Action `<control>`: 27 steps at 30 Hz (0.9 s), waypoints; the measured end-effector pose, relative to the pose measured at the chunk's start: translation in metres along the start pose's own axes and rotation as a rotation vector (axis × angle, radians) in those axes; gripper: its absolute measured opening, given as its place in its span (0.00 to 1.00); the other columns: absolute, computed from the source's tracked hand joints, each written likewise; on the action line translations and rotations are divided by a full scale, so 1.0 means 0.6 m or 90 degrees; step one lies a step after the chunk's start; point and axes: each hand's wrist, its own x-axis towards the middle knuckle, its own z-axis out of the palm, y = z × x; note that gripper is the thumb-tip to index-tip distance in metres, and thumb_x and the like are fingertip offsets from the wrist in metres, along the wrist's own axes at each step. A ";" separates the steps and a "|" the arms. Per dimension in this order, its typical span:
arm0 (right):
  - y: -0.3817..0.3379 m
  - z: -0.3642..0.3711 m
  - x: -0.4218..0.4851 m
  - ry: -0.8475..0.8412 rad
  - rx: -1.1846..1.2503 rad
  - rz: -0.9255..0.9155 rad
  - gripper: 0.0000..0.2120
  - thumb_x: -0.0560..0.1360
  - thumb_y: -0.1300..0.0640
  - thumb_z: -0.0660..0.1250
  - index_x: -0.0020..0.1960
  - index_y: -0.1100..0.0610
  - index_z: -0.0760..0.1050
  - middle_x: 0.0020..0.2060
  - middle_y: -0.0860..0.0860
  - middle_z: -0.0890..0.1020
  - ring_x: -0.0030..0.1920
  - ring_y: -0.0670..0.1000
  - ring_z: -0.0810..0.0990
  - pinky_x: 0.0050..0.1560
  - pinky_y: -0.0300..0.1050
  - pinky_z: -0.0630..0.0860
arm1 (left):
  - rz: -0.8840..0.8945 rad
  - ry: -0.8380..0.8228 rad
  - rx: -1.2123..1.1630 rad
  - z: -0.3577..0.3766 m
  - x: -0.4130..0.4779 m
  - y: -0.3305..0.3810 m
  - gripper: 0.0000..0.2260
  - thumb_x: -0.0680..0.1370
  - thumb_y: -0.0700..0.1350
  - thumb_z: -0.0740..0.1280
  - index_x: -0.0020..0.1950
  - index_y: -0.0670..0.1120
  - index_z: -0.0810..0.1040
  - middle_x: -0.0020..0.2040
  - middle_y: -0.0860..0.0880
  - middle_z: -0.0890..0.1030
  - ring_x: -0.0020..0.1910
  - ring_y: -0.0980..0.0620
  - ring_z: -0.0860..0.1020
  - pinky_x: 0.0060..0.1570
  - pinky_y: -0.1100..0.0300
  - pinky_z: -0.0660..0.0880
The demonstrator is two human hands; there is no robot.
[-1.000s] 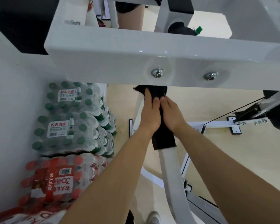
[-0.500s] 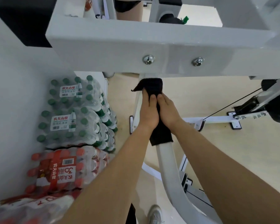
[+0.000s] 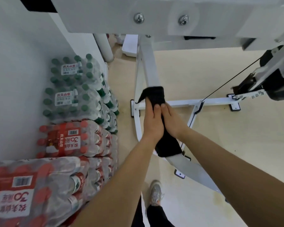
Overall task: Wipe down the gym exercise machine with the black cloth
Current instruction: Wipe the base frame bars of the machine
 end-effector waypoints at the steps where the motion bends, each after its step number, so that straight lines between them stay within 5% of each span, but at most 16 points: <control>1: -0.009 0.000 0.018 0.013 0.009 0.009 0.19 0.87 0.51 0.48 0.70 0.53 0.72 0.56 0.47 0.80 0.55 0.39 0.78 0.56 0.30 0.72 | -0.013 0.000 0.001 -0.001 0.023 0.008 0.24 0.86 0.49 0.53 0.82 0.54 0.52 0.74 0.50 0.71 0.69 0.51 0.72 0.72 0.53 0.67; 4: -0.023 0.002 0.059 0.039 0.002 0.009 0.20 0.86 0.50 0.48 0.67 0.54 0.74 0.57 0.50 0.81 0.56 0.47 0.80 0.62 0.44 0.74 | -0.005 0.003 0.004 -0.005 0.076 0.023 0.25 0.85 0.52 0.53 0.81 0.57 0.52 0.73 0.48 0.72 0.69 0.48 0.73 0.72 0.47 0.67; 9: 0.009 -0.001 -0.014 0.005 -0.094 -0.015 0.20 0.86 0.48 0.47 0.71 0.51 0.70 0.59 0.47 0.79 0.57 0.44 0.78 0.60 0.36 0.71 | 0.030 -0.033 0.016 -0.012 -0.003 -0.017 0.25 0.86 0.49 0.53 0.82 0.54 0.50 0.74 0.49 0.71 0.69 0.52 0.72 0.72 0.52 0.67; 12: 0.042 -0.005 -0.090 -0.035 -0.173 0.005 0.23 0.85 0.41 0.45 0.73 0.48 0.68 0.60 0.50 0.82 0.57 0.49 0.81 0.63 0.48 0.75 | 0.054 -0.040 0.043 -0.011 -0.080 -0.050 0.28 0.84 0.53 0.52 0.82 0.53 0.48 0.75 0.50 0.70 0.69 0.55 0.71 0.72 0.53 0.67; 17: 0.054 -0.032 -0.182 -0.102 -0.409 0.033 0.22 0.85 0.42 0.43 0.67 0.50 0.69 0.48 0.54 0.83 0.44 0.55 0.80 0.47 0.50 0.74 | 0.060 -0.053 0.027 0.003 -0.180 -0.083 0.28 0.84 0.53 0.52 0.82 0.55 0.44 0.78 0.52 0.62 0.74 0.56 0.65 0.75 0.48 0.63; 22: 0.067 -0.057 -0.228 -0.108 -0.549 0.048 0.21 0.83 0.38 0.42 0.61 0.48 0.66 0.39 0.47 0.77 0.40 0.54 0.78 0.44 0.53 0.77 | 0.021 -0.124 0.132 -0.023 -0.197 -0.073 0.31 0.84 0.51 0.57 0.82 0.53 0.41 0.81 0.50 0.57 0.77 0.51 0.63 0.75 0.46 0.64; 25: 0.071 -0.051 -0.242 -0.008 -0.510 0.005 0.19 0.83 0.41 0.49 0.67 0.48 0.67 0.53 0.49 0.78 0.52 0.55 0.78 0.48 0.54 0.78 | 0.097 -0.028 0.310 -0.061 -0.207 -0.039 0.31 0.82 0.47 0.61 0.82 0.49 0.51 0.81 0.50 0.58 0.78 0.51 0.60 0.75 0.47 0.63; 27: 0.080 -0.041 -0.257 0.117 -0.503 -0.050 0.24 0.82 0.42 0.53 0.73 0.52 0.66 0.64 0.52 0.75 0.59 0.56 0.76 0.53 0.55 0.78 | 0.293 0.002 0.449 -0.079 -0.206 -0.019 0.27 0.81 0.45 0.62 0.79 0.47 0.60 0.79 0.47 0.63 0.76 0.48 0.63 0.74 0.51 0.64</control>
